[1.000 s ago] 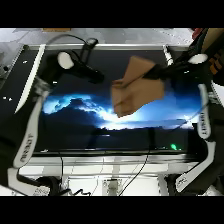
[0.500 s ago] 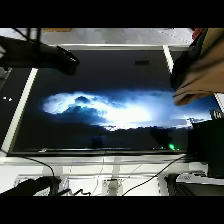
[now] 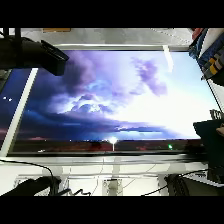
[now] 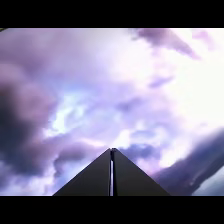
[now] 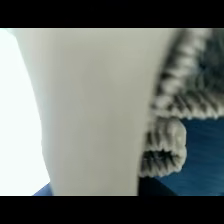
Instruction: Fold the clothes and pants, and hang the long-sleeved shirts on hangers.
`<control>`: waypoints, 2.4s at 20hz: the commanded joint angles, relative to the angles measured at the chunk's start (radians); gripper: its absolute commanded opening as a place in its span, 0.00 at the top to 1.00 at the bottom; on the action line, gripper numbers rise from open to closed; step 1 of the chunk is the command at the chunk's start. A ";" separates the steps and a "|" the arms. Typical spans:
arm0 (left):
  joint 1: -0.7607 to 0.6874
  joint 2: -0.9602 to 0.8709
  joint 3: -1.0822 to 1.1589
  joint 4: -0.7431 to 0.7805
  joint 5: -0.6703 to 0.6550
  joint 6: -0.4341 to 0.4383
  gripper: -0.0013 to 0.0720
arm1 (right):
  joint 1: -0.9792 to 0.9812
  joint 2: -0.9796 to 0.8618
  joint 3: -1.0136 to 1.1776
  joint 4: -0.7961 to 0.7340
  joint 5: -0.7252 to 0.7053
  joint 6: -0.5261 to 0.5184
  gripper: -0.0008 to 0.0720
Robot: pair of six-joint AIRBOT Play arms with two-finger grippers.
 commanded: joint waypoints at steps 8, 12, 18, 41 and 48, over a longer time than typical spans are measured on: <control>0.001 -0.029 -0.002 0.005 0.008 0.000 0.97 | -0.096 0.018 -0.006 -0.094 0.017 0.007 0.02; 0.001 -0.029 -0.002 0.005 0.008 0.000 0.97 | -0.095 0.015 -0.006 -0.035 -0.008 -0.028 0.12; 0.001 -0.029 -0.002 0.002 0.007 0.000 0.97 | 0.051 0.002 -0.006 0.251 -0.044 -0.148 0.96; 0.001 -0.029 -0.002 0.002 0.007 0.000 0.96 | 1.774 -0.150 -0.006 -0.148 -0.389 -0.435 0.96; 0.001 -0.029 -0.002 0.002 0.007 0.000 0.97 | 1.774 -0.219 -0.006 -0.142 -0.342 -0.420 0.96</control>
